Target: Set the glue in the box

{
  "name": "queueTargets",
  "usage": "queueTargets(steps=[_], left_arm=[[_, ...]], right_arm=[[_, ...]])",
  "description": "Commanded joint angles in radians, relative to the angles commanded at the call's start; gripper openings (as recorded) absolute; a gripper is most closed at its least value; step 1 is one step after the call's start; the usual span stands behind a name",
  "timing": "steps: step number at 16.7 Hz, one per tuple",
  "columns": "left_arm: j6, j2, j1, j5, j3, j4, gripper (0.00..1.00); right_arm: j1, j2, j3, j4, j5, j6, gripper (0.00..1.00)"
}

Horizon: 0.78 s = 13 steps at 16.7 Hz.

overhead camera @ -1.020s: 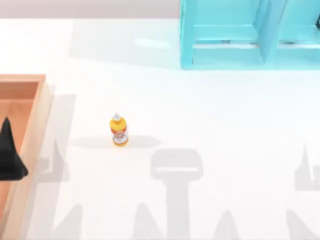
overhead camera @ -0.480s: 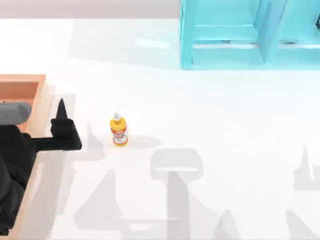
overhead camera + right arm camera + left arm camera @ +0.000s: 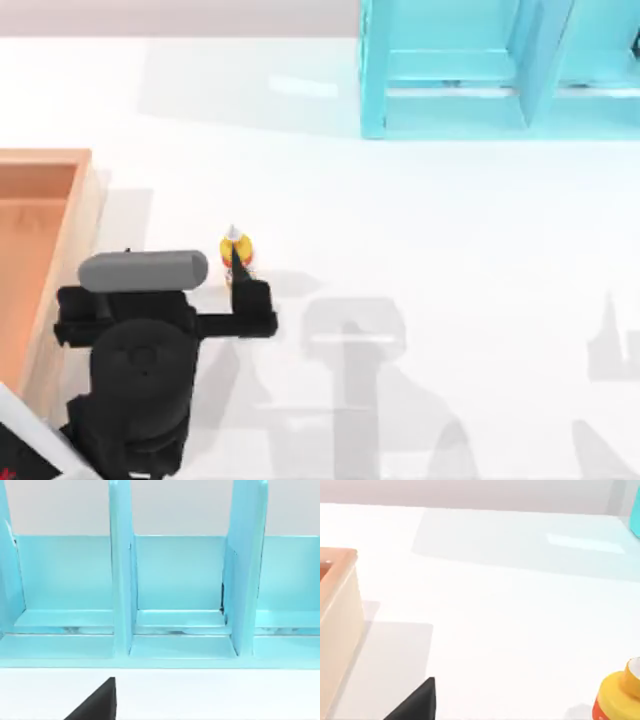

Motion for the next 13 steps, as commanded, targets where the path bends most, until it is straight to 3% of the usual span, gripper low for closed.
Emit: queueTargets(steps=[7,13], left_arm=[[-0.048,0.392,-0.178,-0.159,0.050,0.273,1.00],[-0.055,0.441,-0.201,-0.184,0.062,0.316,1.00]], right_arm=[[0.000,0.000,0.000,0.000,0.000,0.000,1.00],[0.000,0.000,0.000,0.000,0.000,0.000,1.00]])
